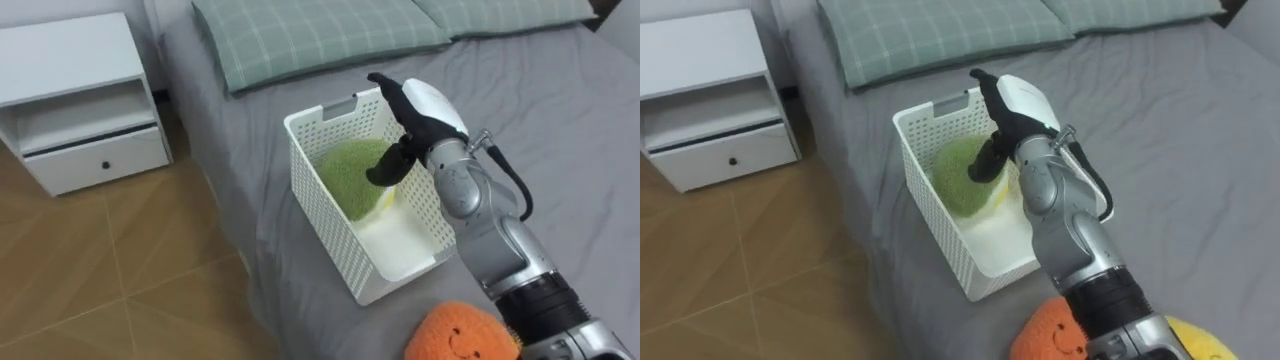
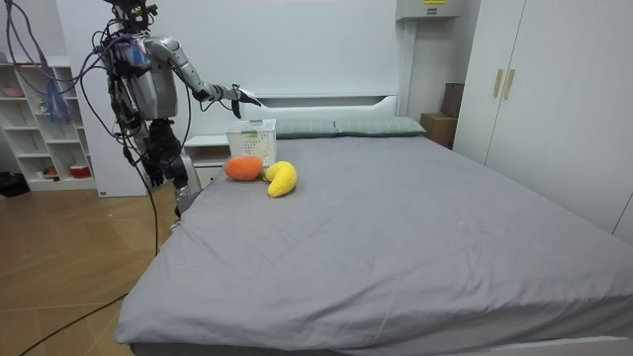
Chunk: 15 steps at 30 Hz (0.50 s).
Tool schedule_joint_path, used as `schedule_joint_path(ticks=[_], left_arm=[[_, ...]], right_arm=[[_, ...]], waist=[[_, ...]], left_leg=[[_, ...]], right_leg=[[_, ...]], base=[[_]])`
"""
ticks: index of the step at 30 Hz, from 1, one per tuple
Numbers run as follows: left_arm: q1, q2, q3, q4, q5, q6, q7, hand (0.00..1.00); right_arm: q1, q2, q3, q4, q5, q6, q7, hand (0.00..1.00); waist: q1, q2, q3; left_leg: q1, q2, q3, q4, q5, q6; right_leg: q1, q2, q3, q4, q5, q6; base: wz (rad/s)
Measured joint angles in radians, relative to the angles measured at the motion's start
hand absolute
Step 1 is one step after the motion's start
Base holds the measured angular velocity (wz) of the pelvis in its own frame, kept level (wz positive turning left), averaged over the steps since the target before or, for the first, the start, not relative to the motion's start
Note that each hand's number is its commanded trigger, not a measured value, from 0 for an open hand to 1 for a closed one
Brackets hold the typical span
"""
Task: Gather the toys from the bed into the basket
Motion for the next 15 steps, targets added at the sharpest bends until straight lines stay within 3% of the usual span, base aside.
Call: schedule_joint_path(ticks=[2,11,15], left_arm=[[0.000,-0.006,0.000,0.001,0.000,0.000,0.000,0.00],[0.009,-0.015,0.001,0.005,-0.001,0.000,-0.003,0.00],[0.022,-0.013,-0.002,0.003,0.000,-0.002,-0.002,0.00]], right_arm=[[0.000,-0.009,0.000,0.000,0.007,-0.006,0.011,0.00],[0.000,-0.057,-0.011,-0.001,0.025,-0.008,0.018,0.00],[0.001,-0.060,-0.025,-0.002,0.030,-0.013,0.018,0.00]], waist=[[-0.006,0.002,-0.0009],[-0.041,0.003,-0.0013],[-0.062,0.001,-0.0042]], left_leg=[[0.004,0.012,0.035,-0.010,-0.002,0.004],[0.030,0.033,0.113,-0.021,-0.018,0.020],[0.039,0.048,0.156,-0.021,-0.026,0.025]], right_leg=[[-0.006,0.000,0.019,0.002,0.002,-0.002],[-0.012,-0.001,0.085,0.016,0.003,-0.002],[-0.022,0.002,0.115,0.020,0.008,-0.005]], base=[[-0.34],[-0.27],[-0.36]])
